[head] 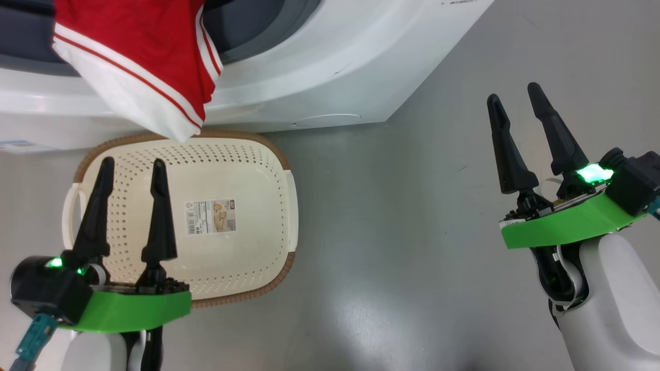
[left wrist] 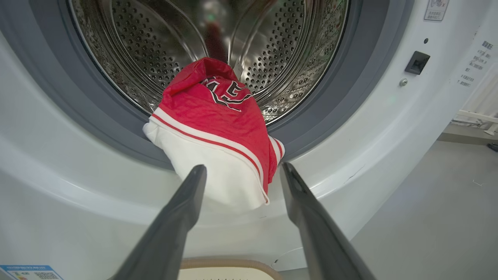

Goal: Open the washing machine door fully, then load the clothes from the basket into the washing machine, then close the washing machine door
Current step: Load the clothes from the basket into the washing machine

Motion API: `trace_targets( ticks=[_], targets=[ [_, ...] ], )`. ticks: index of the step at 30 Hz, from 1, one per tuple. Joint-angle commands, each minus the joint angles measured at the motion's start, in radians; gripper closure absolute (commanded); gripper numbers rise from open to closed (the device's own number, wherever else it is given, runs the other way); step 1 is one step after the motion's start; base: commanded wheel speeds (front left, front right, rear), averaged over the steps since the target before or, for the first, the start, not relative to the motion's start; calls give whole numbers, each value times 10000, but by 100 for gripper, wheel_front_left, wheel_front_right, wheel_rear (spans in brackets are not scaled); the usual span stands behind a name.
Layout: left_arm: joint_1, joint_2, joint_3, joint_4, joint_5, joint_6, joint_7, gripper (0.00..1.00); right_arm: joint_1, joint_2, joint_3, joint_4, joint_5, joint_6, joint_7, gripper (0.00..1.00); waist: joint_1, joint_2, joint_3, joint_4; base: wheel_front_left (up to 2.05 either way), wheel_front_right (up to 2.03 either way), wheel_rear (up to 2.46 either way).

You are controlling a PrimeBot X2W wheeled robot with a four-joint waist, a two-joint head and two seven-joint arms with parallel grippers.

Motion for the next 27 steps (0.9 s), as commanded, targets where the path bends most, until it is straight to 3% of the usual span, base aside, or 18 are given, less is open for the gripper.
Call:
trace_targets(
  ticks=[1,16,27],
  targets=[
    [190,70,322,-183,78,-102,-51,0,358,-39,131,-248,-80,16,-48,0,0,-1,-44,-4,0,0,0],
    [-284,38,171,784,109,-229,-51,0,405,-31,206,-181,-61,16,-48,0,0,-1,-147,-40,0,0,0],
    [-2420,231,-136,3327,-178,-315,54,0,314,87,330,-89,13,16,-48,0,0,-1,-129,-257,0,0,0]
  ],
)
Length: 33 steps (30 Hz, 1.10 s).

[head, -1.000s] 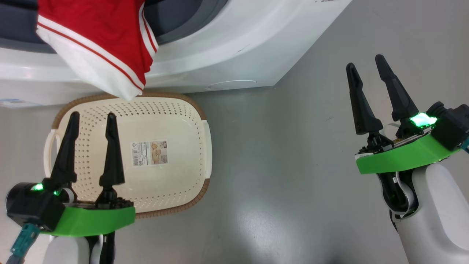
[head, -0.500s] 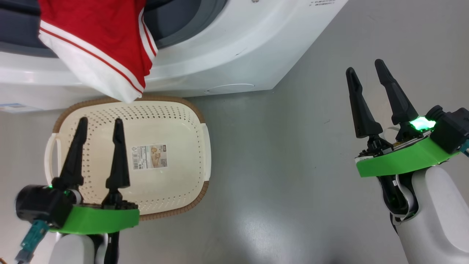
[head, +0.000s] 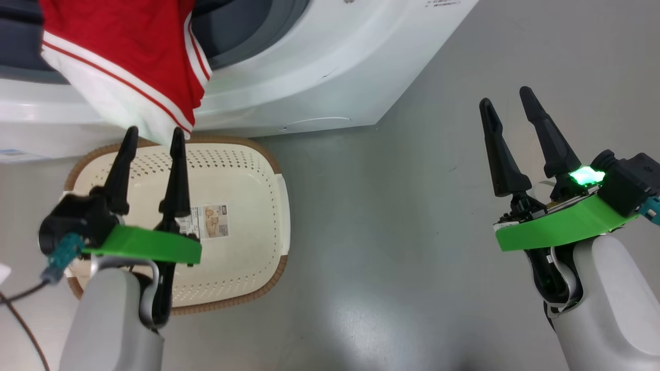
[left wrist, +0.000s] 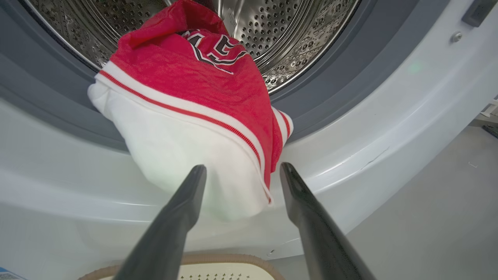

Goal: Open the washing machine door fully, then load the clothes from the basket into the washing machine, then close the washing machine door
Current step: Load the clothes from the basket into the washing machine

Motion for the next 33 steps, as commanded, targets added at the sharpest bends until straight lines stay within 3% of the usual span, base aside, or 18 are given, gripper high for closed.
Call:
trace_targets(
  ticks=[1,17,18,20,33],
  targets=[
    [-273,201,227,52,-144,-65,78,0,252,35,205,-193,13,16,-48,0,0,0,2,-38,0,0,0],
    [-2866,172,239,2845,-1103,151,1345,0,191,195,207,-187,19,16,-48,0,0,0,118,-246,0,0,0],
    [-2969,170,261,2965,-1111,214,1320,25,184,206,212,-187,17,16,-48,0,0,0,119,-259,0,0,0],
    [-3107,181,293,3160,-1120,286,1225,100,183,219,208,-185,21,16,-48,0,0,0,118,-280,0,0,0],
    [-3353,317,76,3413,-1163,167,726,100,189,235,139,-166,15,16,-48,0,0,0,132,-154,0,0,0]
  ],
)
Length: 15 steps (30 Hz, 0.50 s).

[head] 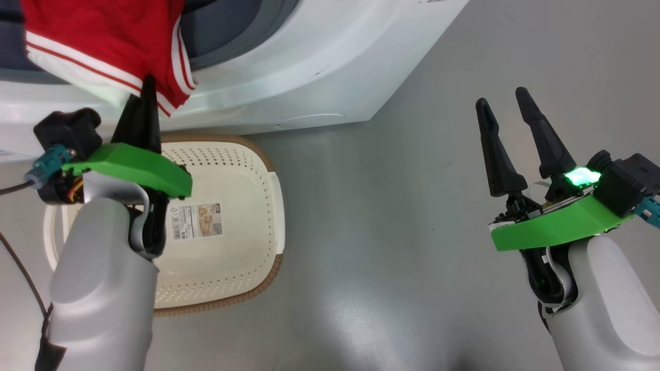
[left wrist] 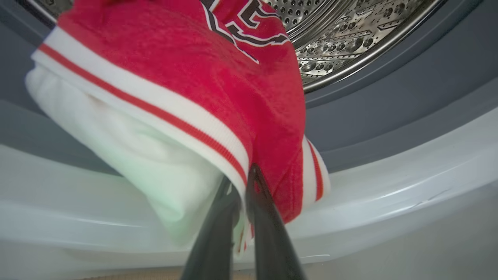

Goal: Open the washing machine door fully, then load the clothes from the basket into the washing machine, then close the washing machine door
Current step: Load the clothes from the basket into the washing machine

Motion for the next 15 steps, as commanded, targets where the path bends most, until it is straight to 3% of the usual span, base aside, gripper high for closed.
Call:
trace_targets(
  ticks=[1,10,15],
  targets=[
    [-211,327,176,-323,1,-22,-130,100,202,24,173,-217,11,16,-48,0,0,0,2,24,0,0,0],
    [-869,677,136,-1058,119,201,256,100,201,5,223,-224,22,16,-48,0,0,0,24,46,0,0,0],
    [-1784,967,23,-643,269,230,677,100,127,11,288,-221,62,16,-48,0,0,0,193,-81,0,0,0]
  ],
)
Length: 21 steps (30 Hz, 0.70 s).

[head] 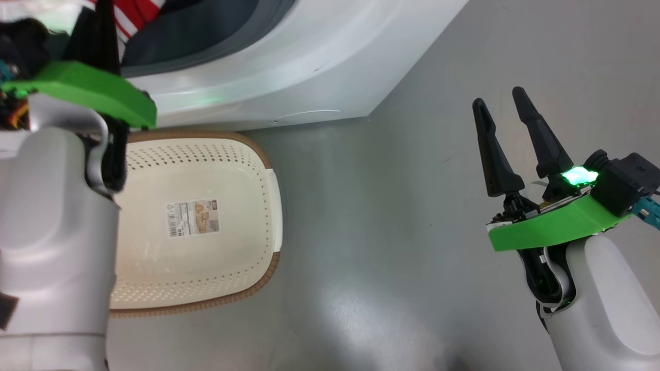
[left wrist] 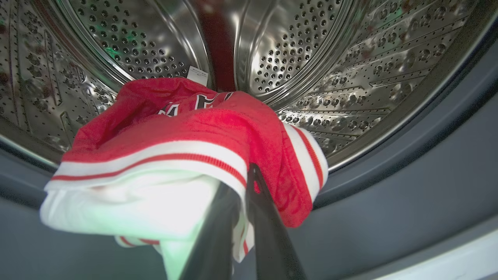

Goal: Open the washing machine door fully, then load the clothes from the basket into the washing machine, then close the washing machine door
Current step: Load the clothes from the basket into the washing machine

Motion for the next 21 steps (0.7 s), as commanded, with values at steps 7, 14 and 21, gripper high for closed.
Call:
trace_targets(
  ticks=[7,14,21],
  targets=[
    [-1744,826,-100,1242,541,128,126,100,-54,94,242,-254,107,16,-48,0,0,0,460,-517,0,0,0],
    [-3594,1252,-619,2725,1207,81,-392,100,-171,197,170,-349,118,16,-48,0,0,0,1084,-985,0,0,0],
    [-4800,1435,-982,3478,1599,1,-1383,100,-211,286,208,-333,134,16,-48,0,0,0,1278,-1359,0,0,0]
  ],
)
